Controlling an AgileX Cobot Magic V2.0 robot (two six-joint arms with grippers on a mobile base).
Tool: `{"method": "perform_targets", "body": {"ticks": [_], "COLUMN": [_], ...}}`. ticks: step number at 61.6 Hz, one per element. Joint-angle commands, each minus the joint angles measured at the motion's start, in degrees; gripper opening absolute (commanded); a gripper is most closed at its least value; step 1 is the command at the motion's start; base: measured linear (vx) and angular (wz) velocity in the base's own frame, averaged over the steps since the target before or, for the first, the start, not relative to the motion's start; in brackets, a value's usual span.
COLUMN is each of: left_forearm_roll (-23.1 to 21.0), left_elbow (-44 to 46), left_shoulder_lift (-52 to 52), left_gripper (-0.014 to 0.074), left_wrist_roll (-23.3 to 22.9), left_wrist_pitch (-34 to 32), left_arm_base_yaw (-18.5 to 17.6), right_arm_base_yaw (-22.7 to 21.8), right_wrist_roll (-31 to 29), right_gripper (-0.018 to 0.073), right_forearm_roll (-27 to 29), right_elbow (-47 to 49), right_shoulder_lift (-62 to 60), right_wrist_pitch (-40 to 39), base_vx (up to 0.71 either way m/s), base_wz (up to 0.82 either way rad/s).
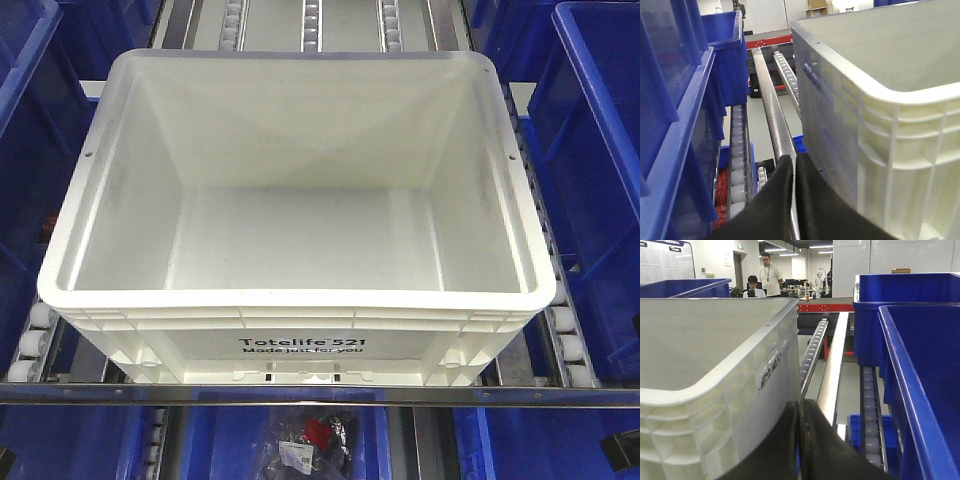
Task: Move bin from left to right shelf
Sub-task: 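Lower both grippers, open, toward the white tote's side rims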
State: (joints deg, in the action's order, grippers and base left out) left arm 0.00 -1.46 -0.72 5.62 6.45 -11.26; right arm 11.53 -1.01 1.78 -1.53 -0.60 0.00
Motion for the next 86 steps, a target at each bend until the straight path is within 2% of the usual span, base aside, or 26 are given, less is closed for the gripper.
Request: {"method": "perform_targets", "body": {"ticks": [1, 55, 70, 86], "left_forearm_roll": [0.0, 0.0, 0.0, 0.0], "left_elbow": [1.3, 1.3, 1.3, 1.4], "left_shoulder_lift": [-0.7, -0.7, -0.7, -0.7], "left_gripper": [-0.0008, -0.0008, -0.0008, -0.0008], "left_wrist_roll": [-0.3, -0.3, -0.3, -0.4], "left_wrist_pitch": [-4.3, -4.3, -6.1, -9.6], "left_arm_base_yaw": [-0.3, -0.3, -0.3, -0.3], "right_arm_base_yaw": [-0.3, -0.3, -0.3, -0.3], "right_wrist_roll": [-0.4, -0.4, -0.4, -0.4], "right_gripper": [-0.0008, -0.0008, -0.0008, -0.0008], "right_forearm_roll": [-0.3, -0.3, -0.3, -0.2], "right_elbow": [-1.1, -1.1, -1.0, -1.0], "right_shoulder_lift": [-0.7, -0.7, -0.7, -0.7], "right_wrist_pitch": [-4.3, -4.3, -4.5, -9.2], "base_vx": [0.0, 0.0, 0.0, 0.0], "base_wz": [0.0, 0.0, 0.0, 0.0]}}
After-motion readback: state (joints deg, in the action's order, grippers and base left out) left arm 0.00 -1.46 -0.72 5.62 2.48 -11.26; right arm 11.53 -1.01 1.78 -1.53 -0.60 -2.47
